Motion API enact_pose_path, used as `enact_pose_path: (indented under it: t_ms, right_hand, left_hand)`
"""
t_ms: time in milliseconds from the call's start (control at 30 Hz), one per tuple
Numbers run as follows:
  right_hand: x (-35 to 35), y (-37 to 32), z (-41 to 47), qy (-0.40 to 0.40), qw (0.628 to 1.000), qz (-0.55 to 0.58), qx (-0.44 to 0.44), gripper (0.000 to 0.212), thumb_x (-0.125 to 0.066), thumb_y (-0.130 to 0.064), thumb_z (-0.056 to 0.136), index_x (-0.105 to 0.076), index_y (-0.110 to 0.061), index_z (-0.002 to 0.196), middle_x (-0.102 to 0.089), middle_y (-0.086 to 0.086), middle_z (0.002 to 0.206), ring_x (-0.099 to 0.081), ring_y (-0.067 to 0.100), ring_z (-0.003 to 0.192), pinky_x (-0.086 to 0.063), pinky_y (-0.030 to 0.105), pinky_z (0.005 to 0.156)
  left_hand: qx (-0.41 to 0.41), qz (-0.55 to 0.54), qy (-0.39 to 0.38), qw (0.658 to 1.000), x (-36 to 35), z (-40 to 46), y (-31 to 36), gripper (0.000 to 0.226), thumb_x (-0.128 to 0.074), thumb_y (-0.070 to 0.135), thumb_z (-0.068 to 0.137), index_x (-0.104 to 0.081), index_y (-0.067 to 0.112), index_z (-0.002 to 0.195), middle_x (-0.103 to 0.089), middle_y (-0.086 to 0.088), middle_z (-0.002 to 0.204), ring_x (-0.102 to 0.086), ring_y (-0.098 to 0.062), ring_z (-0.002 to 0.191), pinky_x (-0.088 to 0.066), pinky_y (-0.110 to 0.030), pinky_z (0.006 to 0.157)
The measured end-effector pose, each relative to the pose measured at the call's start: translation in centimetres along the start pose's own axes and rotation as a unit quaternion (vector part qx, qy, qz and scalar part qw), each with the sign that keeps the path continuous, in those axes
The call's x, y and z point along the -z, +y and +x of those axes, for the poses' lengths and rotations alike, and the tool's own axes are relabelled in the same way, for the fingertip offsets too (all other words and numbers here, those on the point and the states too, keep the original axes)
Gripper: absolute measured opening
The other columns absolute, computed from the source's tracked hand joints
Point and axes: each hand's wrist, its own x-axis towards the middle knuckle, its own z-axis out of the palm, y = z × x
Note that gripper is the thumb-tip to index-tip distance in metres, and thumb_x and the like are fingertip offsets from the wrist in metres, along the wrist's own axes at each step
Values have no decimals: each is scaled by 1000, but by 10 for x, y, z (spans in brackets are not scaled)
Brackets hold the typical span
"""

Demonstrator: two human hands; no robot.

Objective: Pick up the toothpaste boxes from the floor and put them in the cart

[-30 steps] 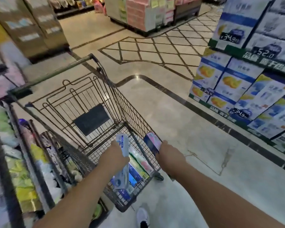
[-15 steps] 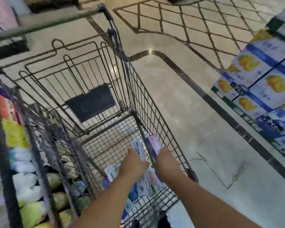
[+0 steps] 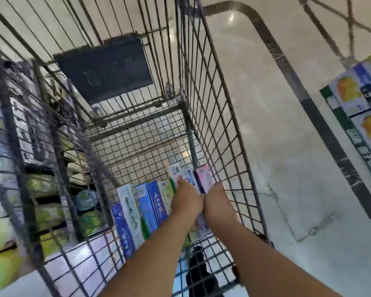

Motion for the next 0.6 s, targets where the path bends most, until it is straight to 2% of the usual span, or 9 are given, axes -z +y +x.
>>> enact_pose_path:
  t_ms: [67,100,167,267,300,367,467,533,600]
  right_hand:
    - [-5,4,11,-21,999,32,-29,33,-36,-32,98,-51,-9,115,-64,14,103,-63,29,92,-47,33,74]
    - [-5,3,14,-24,999,19,-36,43,-27,-41,98,-58,-13,104,-68,11,93,-66,27,83,-47,33,70]
    - [-7,5,20,-39,997,25,-60,55,-14,-46,99,-60,-18,89,-69,8,81,-66,25,73,-46,31,63]
    - [-5,5,27,-61,995,25,-71,52,-13,-37,101,-59,-13,97,-67,11,89,-63,24,74,-41,30,57]
    - [-7,6,29,-79,995,2,-56,45,-17,-31,101,-57,-11,104,-66,13,97,-64,25,79,-46,32,62]
    - [-8,10,30,-120,991,-44,-35,28,-34,-21,98,-50,-7,117,-62,15,110,-62,30,95,-51,35,80]
    - [-11,14,27,-184,978,-93,-21,51,-62,-7,85,-38,-4,130,-55,17,124,-57,32,110,-49,35,89]
    - [-5,12,22,-198,973,-114,-8,62,-67,-4,83,-33,-1,135,-51,18,129,-55,32,116,-46,37,90]
    - [6,6,17,-183,971,-152,31,59,-70,-4,80,-38,-3,129,-51,17,127,-55,32,114,-47,37,90]
  left_hand:
    - [-10,24,8,1000,-4,5,-2,96,-66,36,90,-3,0,153,-47,-16,144,-54,-32,122,-49,-37,94]
    - [-14,31,12,999,-4,7,-3,96,-68,38,88,-8,-1,152,-52,-16,137,-57,-31,117,-51,-37,90]
    - [-16,46,17,999,-5,9,-4,91,-72,39,85,-20,-3,147,-61,-14,118,-63,-28,102,-51,-33,73]
    - [-14,83,27,996,-3,12,-4,51,-75,32,84,-47,3,116,-62,-7,89,-64,-25,84,-44,-29,61]
    - [-18,105,27,994,-1,11,-5,33,-73,29,86,-51,8,97,-59,-4,80,-64,-25,80,-45,-29,59]
    - [-26,170,22,985,0,10,-11,25,-68,25,89,-51,11,78,-59,-5,80,-66,-26,80,-49,-31,61]
    - [-26,234,19,972,-3,10,-20,8,-61,17,92,-62,9,95,-65,-9,96,-66,-28,86,-47,-32,60]
    - [-29,227,8,973,-1,6,-26,8,-57,20,92,-60,13,91,-62,-8,91,-64,-27,83,-43,-31,59]
    - [-38,202,0,979,12,-2,-32,9,-54,22,91,-53,16,85,-56,-4,84,-58,-24,76,-40,-28,58]
